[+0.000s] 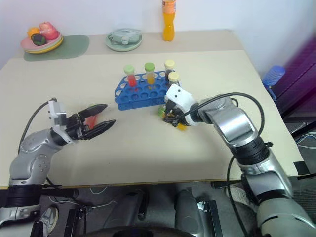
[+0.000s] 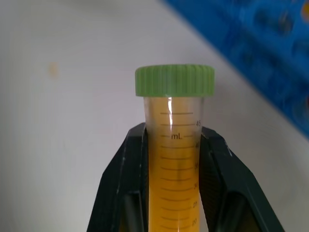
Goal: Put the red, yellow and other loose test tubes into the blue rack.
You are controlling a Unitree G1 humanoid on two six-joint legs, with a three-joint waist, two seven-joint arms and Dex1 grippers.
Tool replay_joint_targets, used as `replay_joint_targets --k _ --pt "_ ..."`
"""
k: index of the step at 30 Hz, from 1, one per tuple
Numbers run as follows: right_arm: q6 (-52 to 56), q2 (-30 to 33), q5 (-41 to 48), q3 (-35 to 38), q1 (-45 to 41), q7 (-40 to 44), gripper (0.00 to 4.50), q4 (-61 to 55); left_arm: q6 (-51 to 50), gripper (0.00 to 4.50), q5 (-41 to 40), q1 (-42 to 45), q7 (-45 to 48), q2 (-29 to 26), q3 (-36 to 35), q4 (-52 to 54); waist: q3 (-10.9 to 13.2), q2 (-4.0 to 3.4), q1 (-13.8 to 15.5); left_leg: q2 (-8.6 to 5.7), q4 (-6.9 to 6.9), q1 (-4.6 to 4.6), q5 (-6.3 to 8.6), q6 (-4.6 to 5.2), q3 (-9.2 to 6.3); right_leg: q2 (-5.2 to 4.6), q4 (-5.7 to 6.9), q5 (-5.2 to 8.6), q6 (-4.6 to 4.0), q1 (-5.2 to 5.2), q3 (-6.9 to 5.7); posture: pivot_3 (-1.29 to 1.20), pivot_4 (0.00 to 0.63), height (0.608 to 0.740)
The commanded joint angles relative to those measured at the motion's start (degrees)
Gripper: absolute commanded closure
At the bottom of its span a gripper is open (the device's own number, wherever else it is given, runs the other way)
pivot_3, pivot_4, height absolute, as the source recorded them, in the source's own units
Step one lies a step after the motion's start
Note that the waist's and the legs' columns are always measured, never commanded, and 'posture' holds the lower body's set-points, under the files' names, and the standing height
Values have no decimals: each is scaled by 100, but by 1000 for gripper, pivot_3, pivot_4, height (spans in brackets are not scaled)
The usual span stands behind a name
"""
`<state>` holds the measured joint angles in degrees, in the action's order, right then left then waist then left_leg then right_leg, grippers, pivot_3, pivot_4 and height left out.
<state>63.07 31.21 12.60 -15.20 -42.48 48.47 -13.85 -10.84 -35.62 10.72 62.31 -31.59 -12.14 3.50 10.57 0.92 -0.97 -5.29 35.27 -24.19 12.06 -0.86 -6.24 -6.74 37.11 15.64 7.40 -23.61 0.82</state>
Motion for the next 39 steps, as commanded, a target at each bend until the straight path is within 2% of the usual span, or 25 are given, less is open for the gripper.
replay_joint_targets --k 1,5,7,9,14,16,21,28,39 --pt "-487 -719 300 855 25 -636 3633 -224 -39 772 -191 16 -55 -78 -264 67 0 0 2 0 0 0 0 0 0 0 0 0 0 1 0 0 150 740" --pt "-1922 -2069 1024 1893 60 -1013 3633 125 -49 772 -248 81 -140 -54 -370 -18 -1 1 -20 1 -3 0 -2 -4 0 3 7 0 0 -5 3 0 150 740" --pt "-2923 -2524 1094 2086 62 -1054 3633 499 -41 772 -285 134 -203 -18 -422 -69 -1 1 -17 1 -2 0 -3 -5 -1 5 6 -1 0 -3 3 0 150 740" --pt "-3707 -2754 761 2045 22 -1410 3633 1005 12 772 -265 205 -294 34 -477 -125 -1 1 -9 0 -1 2 -3 -5 0 5 6 -1 1 -1 2 0 150 740" --pt "-6104 -3127 240 1893 17 -1495 3633 2618 184 772 -236 305 -429 149 -619 -292 -1 0 -30 -1 -2 4 -6 -9 0 6 10 -2 2 -3 2 0 150 740" --pt "-7051 -3233 -128 1816 -79 -1771 3633 3503 294 772 -171 290 -536 222 -649 -283 -1 0 -82 0 -3 5 -21 -35 1 7 12 -2 2 -4 3 0 150 740" --pt "-8731 -3446 -465 1844 -458 -2113 3633 5348 394 772 -116 217 -752 334 -651 -134 0 -1 -201 5 -12 11 -28 -46 -1 15 22 -1 2 -7 6 0 150 740" --pt "-9742 -3545 -574 1845 -830 -2179 3633 6609 323 772 -186 -38 -984 306 -669 261 0 -1 -298 10 -13 13 -32 -52 -5 23 25 -1 1 -7 9 0 150 740" --pt "-10028 -3617 -808 1761 -1200 -2327 3633 7534 356 772 -204 -216 -1059 228 -773 337 1 -3 -303 11 -14 16 -33 -55 -6 26 27 -1 0 -6 11 0 150 740"
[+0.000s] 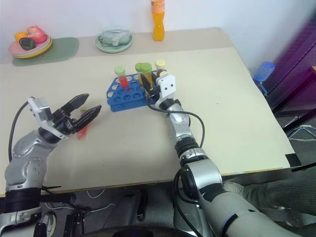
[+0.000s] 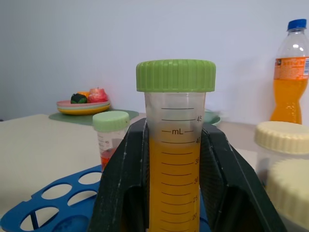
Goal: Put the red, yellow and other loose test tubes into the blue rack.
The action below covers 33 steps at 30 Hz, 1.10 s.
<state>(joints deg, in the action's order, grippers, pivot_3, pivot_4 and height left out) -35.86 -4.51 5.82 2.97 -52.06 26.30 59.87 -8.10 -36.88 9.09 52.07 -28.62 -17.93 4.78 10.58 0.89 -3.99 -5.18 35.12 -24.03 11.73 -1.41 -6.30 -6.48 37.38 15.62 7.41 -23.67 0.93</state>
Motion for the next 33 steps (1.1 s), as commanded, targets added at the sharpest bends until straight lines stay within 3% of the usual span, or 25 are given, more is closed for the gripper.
replay_joint_targets --k 1,17,21,28,33 --pt "-154 -10 -232 -104 -285 -186 3633 247 89 772 -72 -73 -45 -68 -204 220 0 0 -2 0 0 1 0 0 0 0 1 0 0 0 0 0 150 740" --pt "-122 21 -464 -37 -578 -534 3633 945 430 772 -60 -477 5 -36 -383 155 0 -1 2 0 -1 5 -1 -1 0 1 4 0 -1 2 3 0 150 740" --pt "-63 -95 -46 181 -447 186 3633 863 557 772 -51 -520 72 -20 -443 3 0 -1 2 0 -1 5 0 -1 0 1 4 0 -1 2 3 0 150 740" --pt "-550 -61 -276 98 -338 -20 320 758 496 772 -160 -463 -261 116 -628 -175 0 -1 -1 0 -2 6 1 2 0 1 4 0 -1 2 3 0 150 740" --pt "-801 146 -415 -81 -73 204 320 472 162 772 -71 -280 -1009 212 -652 -260 -1 0 5 -1 0 6 1 2 0 0 4 0 -1 3 3 0 150 740"
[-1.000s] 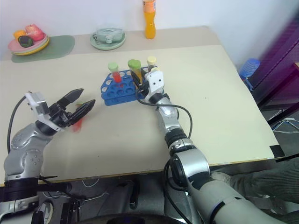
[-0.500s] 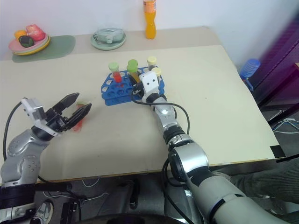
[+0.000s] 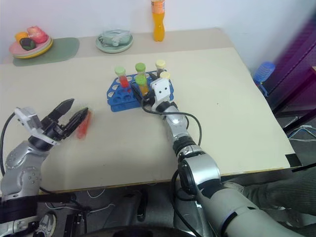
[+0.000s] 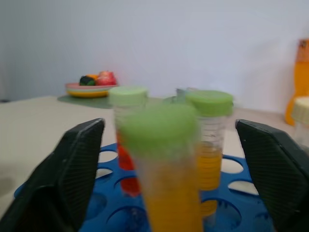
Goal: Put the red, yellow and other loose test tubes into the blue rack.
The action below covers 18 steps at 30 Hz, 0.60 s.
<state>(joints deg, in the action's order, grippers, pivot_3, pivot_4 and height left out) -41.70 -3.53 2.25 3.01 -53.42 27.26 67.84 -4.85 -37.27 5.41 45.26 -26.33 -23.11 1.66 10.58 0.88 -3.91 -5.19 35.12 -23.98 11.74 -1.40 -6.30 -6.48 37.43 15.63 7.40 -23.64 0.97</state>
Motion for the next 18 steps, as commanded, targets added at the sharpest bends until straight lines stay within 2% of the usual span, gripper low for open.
replay_joint_targets --k 1,5,8,11,13,15,16,18 --pt "-197 90 -56 -108 123 144 320 -422 -191 772 47 116 -516 -6 -141 65 0 0 -4 0 0 0 0 0 0 0 0 0 0 0 0 0 150 740" --pt "-87 434 -44 -223 540 436 320 -1104 -389 772 364 169 -1356 38 -136 295 0 0 4 0 0 0 -1 -1 0 0 0 0 0 0 0 0 150 740" --pt "269 855 30 -331 1009 792 320 -1972 -808 772 898 215 -2325 53 36 778 0 1 33 -1 2 0 0 1 0 -1 -1 0 0 3 0 0 150 740" --pt "928 1247 358 -400 1538 1268 320 -3118 -1481 772 813 284 -2833 67 118 1279 0 1 76 -2 2 0 8 13 0 -1 -1 0 0 4 0 0 150 740" --pt "1448 1650 616 -390 1938 1579 320 -4036 -2601 772 615 479 -3677 87 18 1639 0 0 98 -1 3 0 12 20 1 -1 -1 0 0 3 1 0 150 740" --pt "2091 2060 976 -388 2316 1961 320 -4932 -4216 772 388 788 -4452 -52 -64 1908 0 1 138 0 6 0 13 22 0 0 2 0 1 3 2 0 150 740" --pt "2297 2309 1146 -372 2481 2185 320 -5349 -5235 772 278 1061 -4731 -150 -105 1972 0 1 145 0 7 0 14 23 0 0 3 0 1 4 1 0 150 740" --pt "2747 2734 1459 -333 2706 2512 320 -6027 -6590 772 36 1574 -5000 -237 -256 2014 0 2 152 -2 10 -1 16 26 -1 0 3 1 2 8 0 0 150 740"
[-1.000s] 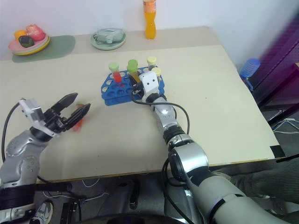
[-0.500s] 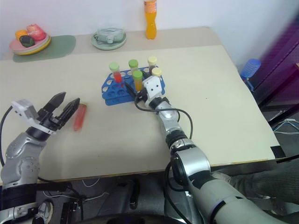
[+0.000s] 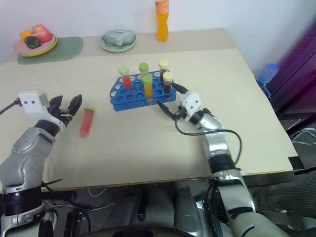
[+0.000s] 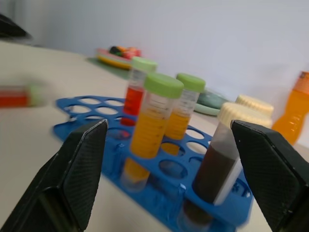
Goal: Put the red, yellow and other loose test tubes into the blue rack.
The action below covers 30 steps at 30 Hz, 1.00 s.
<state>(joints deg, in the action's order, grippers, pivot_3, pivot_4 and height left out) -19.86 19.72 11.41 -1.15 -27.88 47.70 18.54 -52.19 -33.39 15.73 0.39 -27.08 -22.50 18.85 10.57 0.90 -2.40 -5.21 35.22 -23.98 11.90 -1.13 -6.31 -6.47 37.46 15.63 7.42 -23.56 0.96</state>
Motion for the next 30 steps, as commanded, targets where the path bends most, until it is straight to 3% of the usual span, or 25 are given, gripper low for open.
replay_joint_targets --k 1,4,6,20,30 --pt "779 606 696 107 222 610 320 -1383 -2353 772 -420 821 -557 -186 -402 273 1 1 1 -1 3 0 1 2 0 0 0 0 1 1 -1 0 150 740" --pt "1430 990 1056 166 297 783 320 -1975 -3652 772 -195 1737 -743 -68 -678 28 1 6 -8 0 4 0 1 1 -1 1 0 1 1 3 -5 0 150 740" --pt "1589 1050 1096 214 252 701 320 -2093 -3973 772 -110 2148 -977 -124 -583 -379 0 6 -16 1 2 6 0 0 0 3 0 1 1 7 -6 0 150 740" --pt "1678 1029 922 257 241 366 320 -2212 -4031 772 -1038 3703 -1717 -998 743 -3277 4 12 29 -2 0 16 -14 -25 2 -3 -3 1 2 14 -1 0 150 740" --pt "1688 1055 860 339 308 226 320 -2276 -4031 772 -2132 3970 -2267 -1245 1094 -4193 4 12 3 -2 0 15 -15 -27 2 -3 -1 0 2 11 1 0 150 740"
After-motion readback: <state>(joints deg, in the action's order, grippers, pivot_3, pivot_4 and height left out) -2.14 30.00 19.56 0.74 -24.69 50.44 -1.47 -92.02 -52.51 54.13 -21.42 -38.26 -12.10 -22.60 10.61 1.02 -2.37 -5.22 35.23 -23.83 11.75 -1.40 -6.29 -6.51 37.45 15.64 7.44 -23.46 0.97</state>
